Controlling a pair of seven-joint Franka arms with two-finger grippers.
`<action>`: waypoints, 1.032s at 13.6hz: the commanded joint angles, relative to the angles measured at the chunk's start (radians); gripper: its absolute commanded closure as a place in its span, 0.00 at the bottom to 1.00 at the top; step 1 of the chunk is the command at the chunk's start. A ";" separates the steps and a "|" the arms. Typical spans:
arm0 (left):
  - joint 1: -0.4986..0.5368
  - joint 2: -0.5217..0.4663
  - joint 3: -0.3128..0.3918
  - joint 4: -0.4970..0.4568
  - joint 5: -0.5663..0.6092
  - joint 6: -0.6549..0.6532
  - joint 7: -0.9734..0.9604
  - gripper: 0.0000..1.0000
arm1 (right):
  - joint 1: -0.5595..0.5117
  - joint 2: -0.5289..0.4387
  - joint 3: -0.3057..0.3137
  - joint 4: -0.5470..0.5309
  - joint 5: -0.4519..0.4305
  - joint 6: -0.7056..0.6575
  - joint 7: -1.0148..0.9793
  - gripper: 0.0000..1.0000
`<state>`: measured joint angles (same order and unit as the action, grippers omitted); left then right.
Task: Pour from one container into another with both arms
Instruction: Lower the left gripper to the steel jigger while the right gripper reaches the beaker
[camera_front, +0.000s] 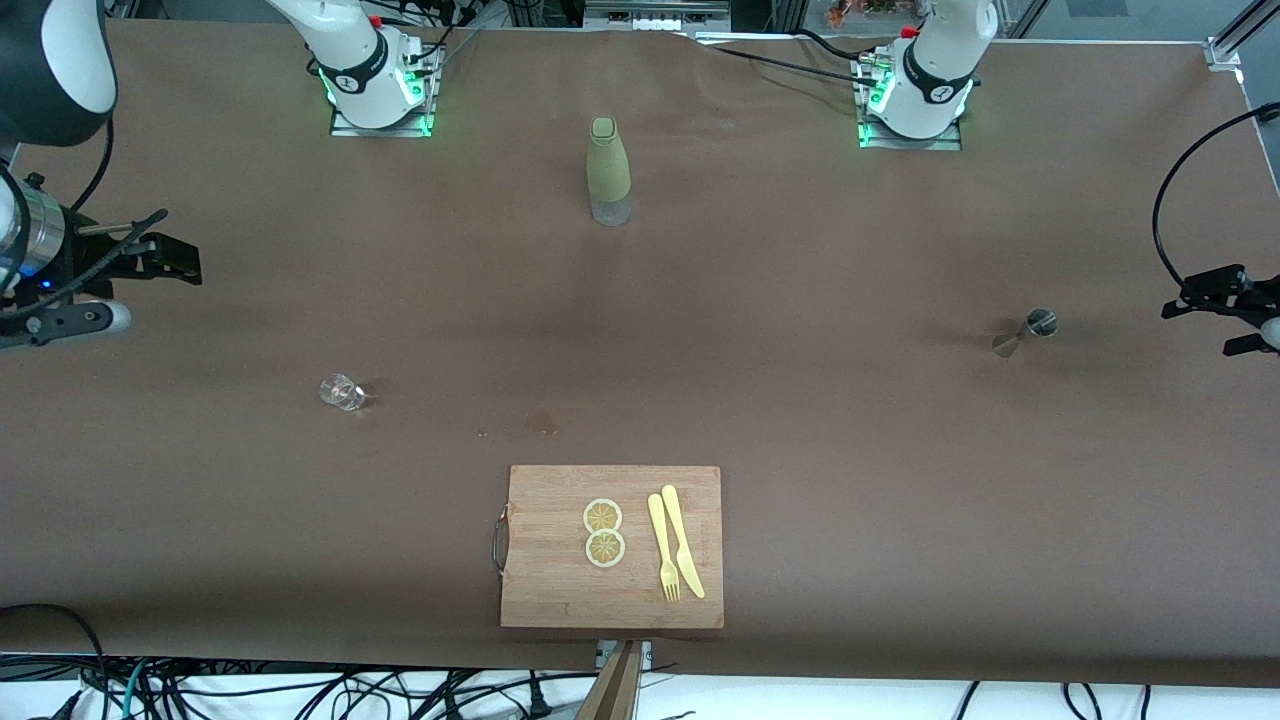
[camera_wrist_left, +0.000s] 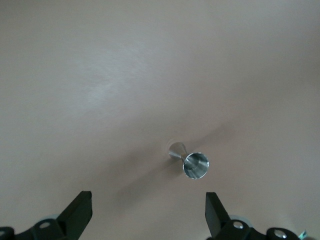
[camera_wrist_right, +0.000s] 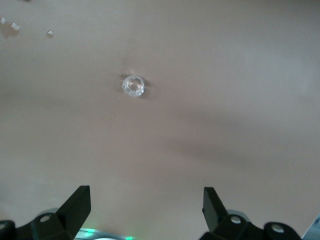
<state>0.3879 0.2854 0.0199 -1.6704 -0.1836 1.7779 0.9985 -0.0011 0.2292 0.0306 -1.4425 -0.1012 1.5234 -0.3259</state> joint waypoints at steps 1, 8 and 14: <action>0.089 0.041 -0.009 -0.035 -0.091 0.041 0.301 0.00 | -0.029 -0.004 -0.021 -0.067 0.012 0.116 -0.274 0.00; 0.210 0.217 0.011 -0.063 -0.366 0.017 0.990 0.00 | -0.049 0.082 -0.218 -0.298 0.498 0.377 -1.035 0.00; 0.210 0.395 0.097 -0.023 -0.607 -0.184 1.429 0.00 | -0.065 0.300 -0.282 -0.315 0.840 0.348 -1.594 0.00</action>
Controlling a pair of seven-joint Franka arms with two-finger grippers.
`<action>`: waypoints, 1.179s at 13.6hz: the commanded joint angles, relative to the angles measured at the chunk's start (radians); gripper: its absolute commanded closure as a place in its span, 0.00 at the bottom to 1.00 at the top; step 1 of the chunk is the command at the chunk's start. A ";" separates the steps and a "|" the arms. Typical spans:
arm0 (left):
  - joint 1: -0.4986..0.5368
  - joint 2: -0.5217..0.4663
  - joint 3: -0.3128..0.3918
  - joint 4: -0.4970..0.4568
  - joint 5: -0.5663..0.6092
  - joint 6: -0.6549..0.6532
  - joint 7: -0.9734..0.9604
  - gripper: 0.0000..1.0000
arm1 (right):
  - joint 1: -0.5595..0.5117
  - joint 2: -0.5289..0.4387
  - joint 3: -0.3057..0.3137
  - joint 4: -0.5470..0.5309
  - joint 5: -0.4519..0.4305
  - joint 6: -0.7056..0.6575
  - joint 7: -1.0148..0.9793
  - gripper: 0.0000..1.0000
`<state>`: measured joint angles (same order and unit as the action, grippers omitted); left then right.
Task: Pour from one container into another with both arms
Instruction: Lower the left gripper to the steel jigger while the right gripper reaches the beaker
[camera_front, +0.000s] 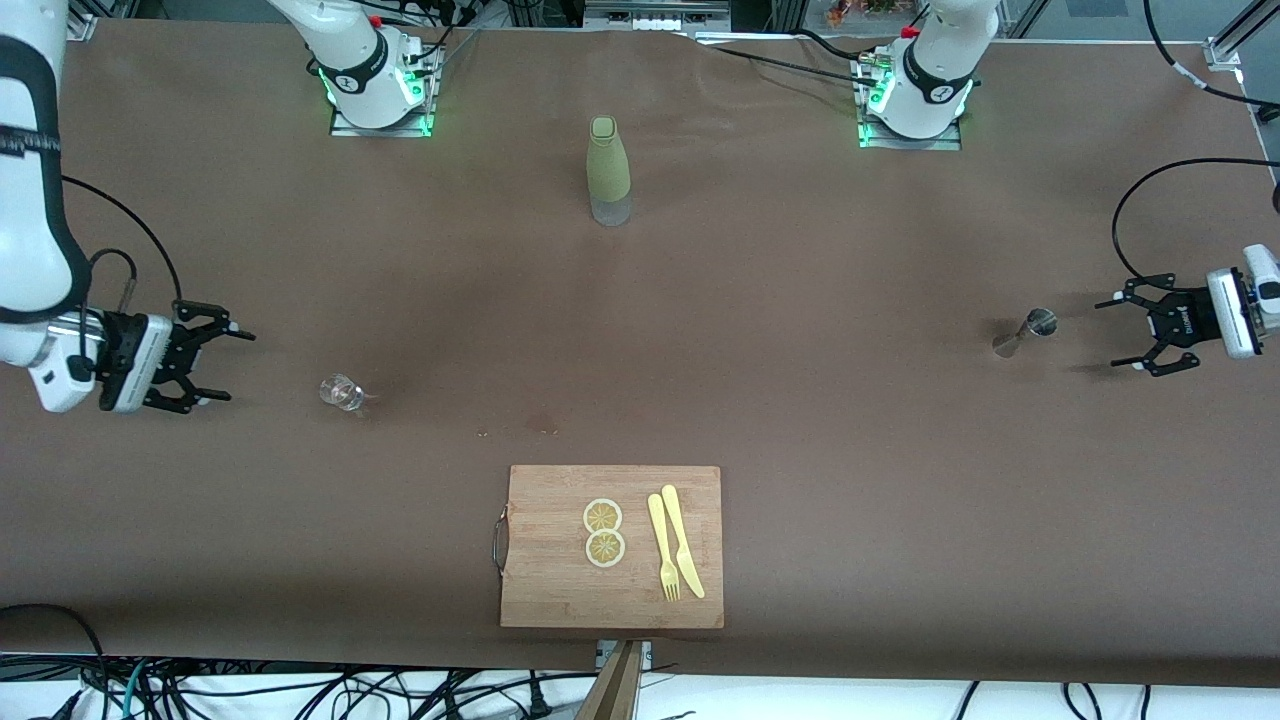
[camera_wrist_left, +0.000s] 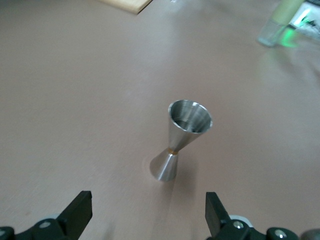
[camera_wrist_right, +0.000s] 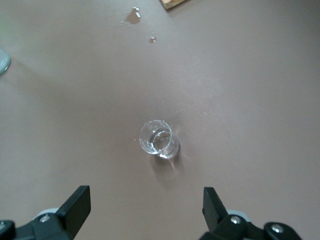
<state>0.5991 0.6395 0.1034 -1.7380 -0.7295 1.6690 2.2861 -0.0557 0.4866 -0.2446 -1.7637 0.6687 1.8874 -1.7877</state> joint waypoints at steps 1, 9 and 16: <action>-0.002 0.069 0.013 0.060 -0.094 -0.106 0.197 0.00 | -0.021 0.075 -0.007 0.006 0.118 -0.027 -0.206 0.00; 0.002 0.190 0.013 0.071 -0.156 -0.190 0.426 0.00 | -0.049 0.259 -0.007 0.015 0.452 -0.059 -0.613 0.00; -0.008 0.265 0.013 0.069 -0.229 -0.207 0.544 0.01 | -0.052 0.326 -0.007 0.024 0.567 -0.137 -0.712 0.00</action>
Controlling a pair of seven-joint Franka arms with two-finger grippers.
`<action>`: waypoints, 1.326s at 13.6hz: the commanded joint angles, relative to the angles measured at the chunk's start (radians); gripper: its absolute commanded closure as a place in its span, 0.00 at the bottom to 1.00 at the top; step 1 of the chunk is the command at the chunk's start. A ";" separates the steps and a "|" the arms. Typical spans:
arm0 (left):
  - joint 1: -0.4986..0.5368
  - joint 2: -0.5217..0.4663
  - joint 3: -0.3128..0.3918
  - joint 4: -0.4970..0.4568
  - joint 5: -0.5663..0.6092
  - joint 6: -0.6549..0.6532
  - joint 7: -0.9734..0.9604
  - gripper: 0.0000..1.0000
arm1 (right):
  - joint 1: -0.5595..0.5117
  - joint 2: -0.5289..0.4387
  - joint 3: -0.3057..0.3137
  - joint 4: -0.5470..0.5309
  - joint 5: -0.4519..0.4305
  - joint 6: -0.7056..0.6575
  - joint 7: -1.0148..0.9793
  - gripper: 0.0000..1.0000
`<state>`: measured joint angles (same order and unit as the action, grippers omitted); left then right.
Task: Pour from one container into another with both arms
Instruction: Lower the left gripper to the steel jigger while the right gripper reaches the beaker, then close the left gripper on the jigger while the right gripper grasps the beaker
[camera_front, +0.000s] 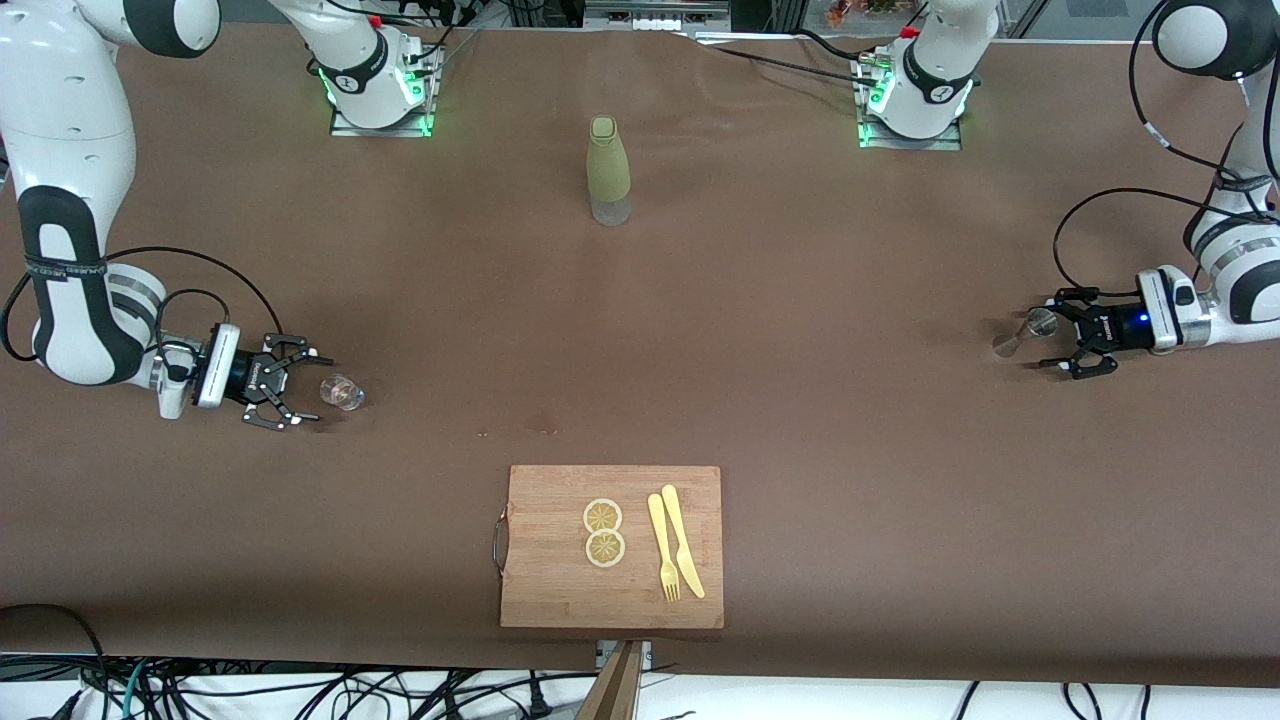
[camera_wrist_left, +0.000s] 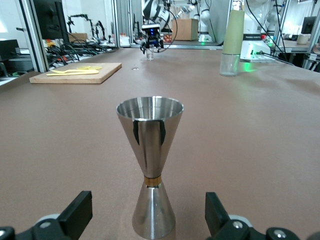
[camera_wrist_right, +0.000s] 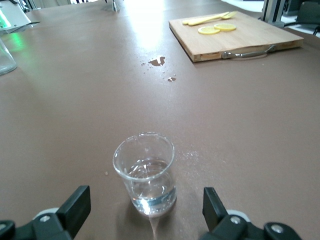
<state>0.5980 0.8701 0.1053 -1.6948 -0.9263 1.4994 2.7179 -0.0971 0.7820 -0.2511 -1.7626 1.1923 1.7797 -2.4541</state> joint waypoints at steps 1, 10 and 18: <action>-0.013 0.038 0.010 0.026 -0.031 -0.047 0.123 0.01 | -0.010 0.042 -0.001 0.023 0.055 -0.035 -0.057 0.00; -0.023 0.049 0.007 0.026 -0.017 -0.107 0.134 0.14 | 0.000 0.083 0.009 0.026 0.127 -0.095 -0.075 0.00; -0.024 0.050 0.007 0.024 -0.016 -0.105 0.148 0.43 | 0.002 0.108 0.033 0.037 0.153 -0.095 -0.103 0.00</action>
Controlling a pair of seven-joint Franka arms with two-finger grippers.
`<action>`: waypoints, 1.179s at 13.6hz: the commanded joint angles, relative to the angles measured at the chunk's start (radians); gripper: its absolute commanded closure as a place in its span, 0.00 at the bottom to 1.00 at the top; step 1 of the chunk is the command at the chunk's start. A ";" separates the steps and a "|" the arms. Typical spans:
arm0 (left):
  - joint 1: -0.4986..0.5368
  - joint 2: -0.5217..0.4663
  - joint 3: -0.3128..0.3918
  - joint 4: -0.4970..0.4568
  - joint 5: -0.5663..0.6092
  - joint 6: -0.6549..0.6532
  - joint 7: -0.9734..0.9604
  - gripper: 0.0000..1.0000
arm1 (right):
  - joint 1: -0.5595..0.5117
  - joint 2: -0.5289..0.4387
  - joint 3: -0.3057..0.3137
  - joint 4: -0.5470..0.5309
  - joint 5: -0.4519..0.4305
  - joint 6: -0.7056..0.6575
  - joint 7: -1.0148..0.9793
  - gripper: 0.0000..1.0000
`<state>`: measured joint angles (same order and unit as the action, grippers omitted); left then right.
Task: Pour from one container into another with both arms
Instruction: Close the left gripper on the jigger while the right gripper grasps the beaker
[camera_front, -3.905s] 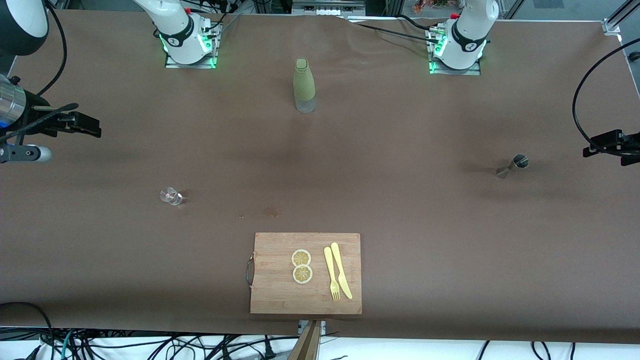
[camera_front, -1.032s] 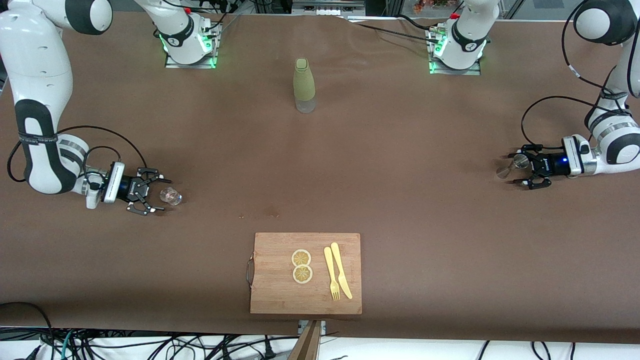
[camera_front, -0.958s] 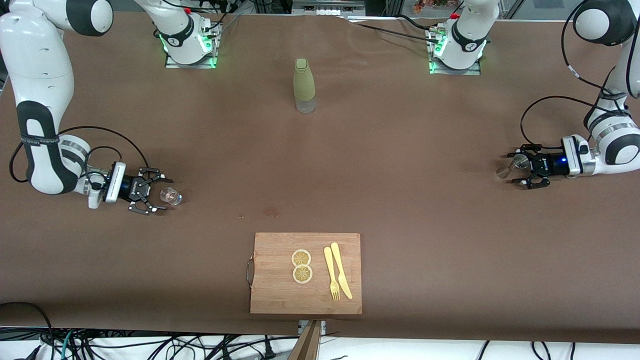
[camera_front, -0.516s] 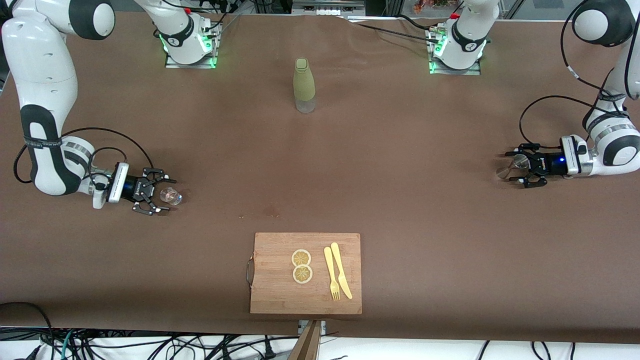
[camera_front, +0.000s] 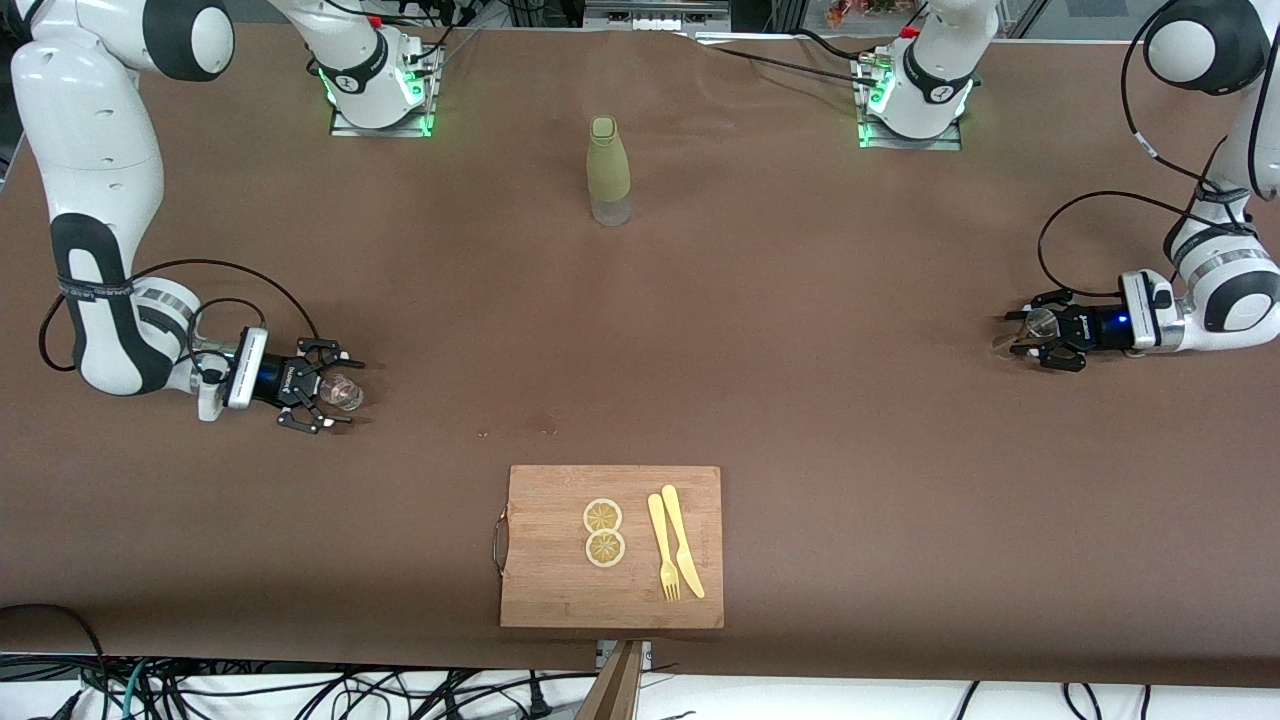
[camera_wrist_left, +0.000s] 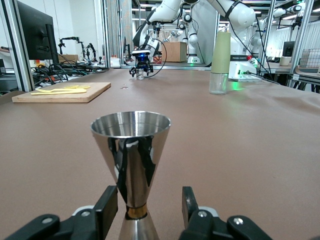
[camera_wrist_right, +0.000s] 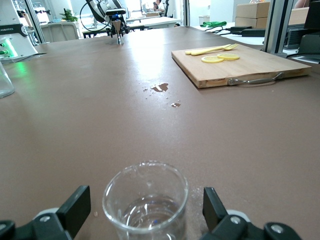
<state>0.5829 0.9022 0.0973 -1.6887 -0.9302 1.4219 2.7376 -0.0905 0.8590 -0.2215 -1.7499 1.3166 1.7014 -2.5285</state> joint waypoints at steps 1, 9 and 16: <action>-0.008 0.018 0.015 0.018 -0.013 -0.029 0.128 0.43 | -0.005 0.034 0.005 0.024 0.036 -0.017 -0.036 0.00; -0.005 0.017 0.019 0.020 -0.012 -0.029 0.134 0.52 | -0.005 0.043 0.010 0.038 0.044 -0.034 -0.041 0.35; -0.003 0.015 0.019 0.020 -0.018 -0.028 0.146 1.00 | -0.005 0.064 0.008 0.039 0.066 -0.037 -0.044 0.35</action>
<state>0.5835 0.9021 0.1021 -1.6812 -0.9304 1.4178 2.7436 -0.0914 0.9003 -0.2147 -1.7313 1.3652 1.6797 -2.5614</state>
